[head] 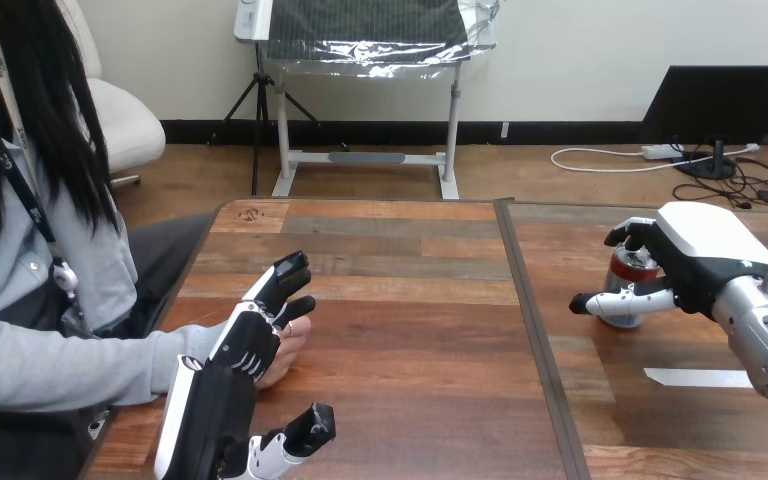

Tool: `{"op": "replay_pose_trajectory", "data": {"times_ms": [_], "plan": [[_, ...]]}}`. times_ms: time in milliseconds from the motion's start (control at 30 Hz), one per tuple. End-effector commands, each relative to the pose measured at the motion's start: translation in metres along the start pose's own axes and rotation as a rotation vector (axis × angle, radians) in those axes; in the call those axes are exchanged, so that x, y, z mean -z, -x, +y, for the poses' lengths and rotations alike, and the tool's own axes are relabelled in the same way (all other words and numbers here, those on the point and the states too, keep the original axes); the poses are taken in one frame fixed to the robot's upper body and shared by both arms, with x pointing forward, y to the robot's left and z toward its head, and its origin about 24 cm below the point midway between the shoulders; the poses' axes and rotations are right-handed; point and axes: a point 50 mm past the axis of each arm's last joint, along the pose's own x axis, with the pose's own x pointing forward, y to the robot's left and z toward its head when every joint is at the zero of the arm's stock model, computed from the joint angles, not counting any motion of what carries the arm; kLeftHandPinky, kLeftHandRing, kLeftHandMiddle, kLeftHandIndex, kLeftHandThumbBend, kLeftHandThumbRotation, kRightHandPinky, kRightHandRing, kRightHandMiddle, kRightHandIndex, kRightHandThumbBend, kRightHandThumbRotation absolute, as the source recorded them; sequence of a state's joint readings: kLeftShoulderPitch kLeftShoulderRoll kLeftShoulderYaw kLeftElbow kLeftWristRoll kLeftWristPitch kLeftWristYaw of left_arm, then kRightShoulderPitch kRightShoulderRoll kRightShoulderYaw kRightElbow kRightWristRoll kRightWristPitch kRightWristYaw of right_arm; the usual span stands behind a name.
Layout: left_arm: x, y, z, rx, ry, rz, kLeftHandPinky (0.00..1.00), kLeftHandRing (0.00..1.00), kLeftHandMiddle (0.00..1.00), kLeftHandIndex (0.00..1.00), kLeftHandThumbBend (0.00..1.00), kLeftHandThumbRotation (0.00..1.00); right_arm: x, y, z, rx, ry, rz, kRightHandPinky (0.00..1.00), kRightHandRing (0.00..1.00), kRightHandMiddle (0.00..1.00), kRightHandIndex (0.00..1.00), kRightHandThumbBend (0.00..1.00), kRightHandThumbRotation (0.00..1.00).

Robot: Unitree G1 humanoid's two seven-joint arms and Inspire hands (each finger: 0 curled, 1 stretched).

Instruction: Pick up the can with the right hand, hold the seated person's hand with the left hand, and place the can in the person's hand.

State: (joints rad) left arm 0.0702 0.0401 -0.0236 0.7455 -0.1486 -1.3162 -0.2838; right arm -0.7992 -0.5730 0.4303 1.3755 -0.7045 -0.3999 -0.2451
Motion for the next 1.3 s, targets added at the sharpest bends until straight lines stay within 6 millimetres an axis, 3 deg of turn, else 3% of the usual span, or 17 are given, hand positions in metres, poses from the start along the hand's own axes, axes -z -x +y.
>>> {"op": "replay_pose_trajectory", "data": {"times_ms": [0,700,1267], "plan": [[-0.0062,-0.0184,0.0021,0.015,-0.013,-0.080,0.82,0.89,0.91,0.87,1.00,0.68,-0.0031,-0.0030,-0.0156,0.057,-0.003,-0.034,0.74,0.79,0.80,0.80,0.86,0.65],[-0.0061,-0.0196,0.0023,0.019,-0.015,-0.083,0.78,0.89,0.90,0.86,1.00,0.67,-0.0028,-0.0004,-0.0148,0.059,-0.020,-0.067,0.73,0.79,0.79,0.79,0.86,0.62],[-0.0067,-0.0210,0.0018,0.021,-0.016,-0.087,0.78,0.89,0.90,0.86,1.00,0.67,-0.0004,0.0023,-0.0153,0.068,-0.020,-0.086,0.70,0.79,0.79,0.78,0.91,0.65]]}}
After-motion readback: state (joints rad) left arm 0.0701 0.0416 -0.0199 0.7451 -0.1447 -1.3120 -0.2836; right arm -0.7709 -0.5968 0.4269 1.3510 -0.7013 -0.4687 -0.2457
